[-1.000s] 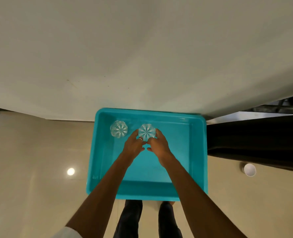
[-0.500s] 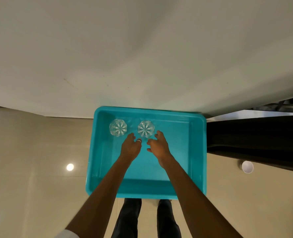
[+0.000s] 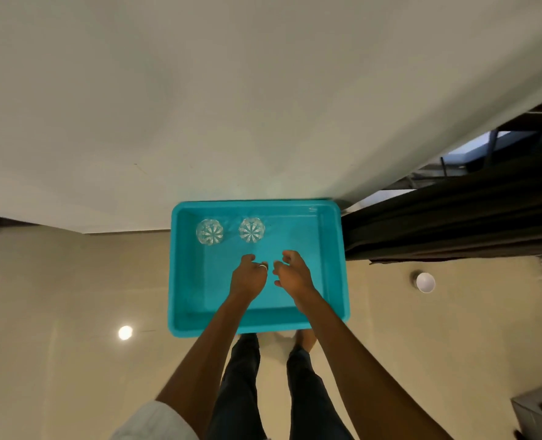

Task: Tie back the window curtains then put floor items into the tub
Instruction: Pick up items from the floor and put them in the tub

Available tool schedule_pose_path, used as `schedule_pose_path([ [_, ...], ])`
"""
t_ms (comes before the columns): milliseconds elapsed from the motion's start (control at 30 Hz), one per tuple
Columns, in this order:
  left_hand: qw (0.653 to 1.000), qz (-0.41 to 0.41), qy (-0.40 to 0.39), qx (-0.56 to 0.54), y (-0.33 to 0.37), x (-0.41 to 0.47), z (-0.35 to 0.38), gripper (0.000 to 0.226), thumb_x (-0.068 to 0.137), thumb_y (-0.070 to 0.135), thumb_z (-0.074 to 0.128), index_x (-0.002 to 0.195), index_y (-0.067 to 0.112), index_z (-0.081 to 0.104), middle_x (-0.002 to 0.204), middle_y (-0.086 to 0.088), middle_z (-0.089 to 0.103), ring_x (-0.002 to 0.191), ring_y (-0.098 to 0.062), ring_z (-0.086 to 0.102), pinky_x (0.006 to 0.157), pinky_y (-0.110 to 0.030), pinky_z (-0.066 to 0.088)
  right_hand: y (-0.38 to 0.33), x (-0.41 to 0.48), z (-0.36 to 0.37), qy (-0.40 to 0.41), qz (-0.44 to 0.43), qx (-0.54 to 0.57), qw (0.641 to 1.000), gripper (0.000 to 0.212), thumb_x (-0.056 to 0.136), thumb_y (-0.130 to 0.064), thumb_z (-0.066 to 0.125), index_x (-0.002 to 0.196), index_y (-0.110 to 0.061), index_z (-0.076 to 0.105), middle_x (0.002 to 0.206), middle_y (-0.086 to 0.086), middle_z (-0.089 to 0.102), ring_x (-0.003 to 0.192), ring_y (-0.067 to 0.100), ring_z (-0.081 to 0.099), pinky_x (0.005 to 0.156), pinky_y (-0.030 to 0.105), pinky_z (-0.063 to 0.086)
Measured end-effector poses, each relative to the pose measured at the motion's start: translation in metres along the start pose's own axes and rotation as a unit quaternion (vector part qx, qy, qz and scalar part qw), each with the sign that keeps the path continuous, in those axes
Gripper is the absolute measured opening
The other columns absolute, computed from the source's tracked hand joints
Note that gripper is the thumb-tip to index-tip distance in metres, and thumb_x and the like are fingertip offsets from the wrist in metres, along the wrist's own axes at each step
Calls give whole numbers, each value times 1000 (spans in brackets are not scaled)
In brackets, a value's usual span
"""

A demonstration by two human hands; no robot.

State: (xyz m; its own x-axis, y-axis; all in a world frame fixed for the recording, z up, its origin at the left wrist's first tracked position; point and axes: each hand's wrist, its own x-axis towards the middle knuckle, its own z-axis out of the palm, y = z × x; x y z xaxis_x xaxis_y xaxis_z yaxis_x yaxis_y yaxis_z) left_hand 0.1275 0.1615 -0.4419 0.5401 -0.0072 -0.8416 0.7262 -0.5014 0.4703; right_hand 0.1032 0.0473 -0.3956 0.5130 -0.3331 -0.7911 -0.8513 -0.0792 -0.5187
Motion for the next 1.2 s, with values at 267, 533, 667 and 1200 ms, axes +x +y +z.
schedule_pose_path([
  [267, 997, 40, -17, 60, 3, -63, 24, 47, 93, 32, 57, 138, 20, 45, 132, -7, 62, 109, -27, 66, 99, -44, 53, 16, -70, -35, 40, -16, -38, 998, 39, 100, -23, 51, 139, -16, 49, 141, 3, 53, 124, 23, 55, 104, 44, 50],
  [533, 988, 82, -47, 119, -3, -121, 84, 48, 94, 36, 55, 138, 20, 46, 133, -7, 60, 111, -28, 65, 100, -46, 52, 71, -123, -96, 91, 6, 25, 996, 34, 103, -23, 47, 136, -16, 51, 136, 2, 56, 112, 16, 56, 96, 28, 50],
  [667, 986, 98, -45, 128, 3, -144, 124, 51, 92, 36, 56, 139, 19, 46, 131, -10, 60, 108, -29, 67, 95, -45, 55, 91, -136, -134, 101, -10, 83, 991, 30, 100, -17, 47, 129, -14, 54, 126, 3, 60, 104, 17, 59, 89, 29, 53],
  [1200, 970, 151, -105, 157, 0, -283, 372, 38, 92, 26, 59, 129, 20, 51, 104, -5, 69, 91, -25, 72, 80, -42, 59, 288, -198, -322, 234, 14, 259, 937, 25, 88, -28, 53, 109, -20, 66, 116, 3, 66, 108, 27, 63, 97, 49, 53],
])
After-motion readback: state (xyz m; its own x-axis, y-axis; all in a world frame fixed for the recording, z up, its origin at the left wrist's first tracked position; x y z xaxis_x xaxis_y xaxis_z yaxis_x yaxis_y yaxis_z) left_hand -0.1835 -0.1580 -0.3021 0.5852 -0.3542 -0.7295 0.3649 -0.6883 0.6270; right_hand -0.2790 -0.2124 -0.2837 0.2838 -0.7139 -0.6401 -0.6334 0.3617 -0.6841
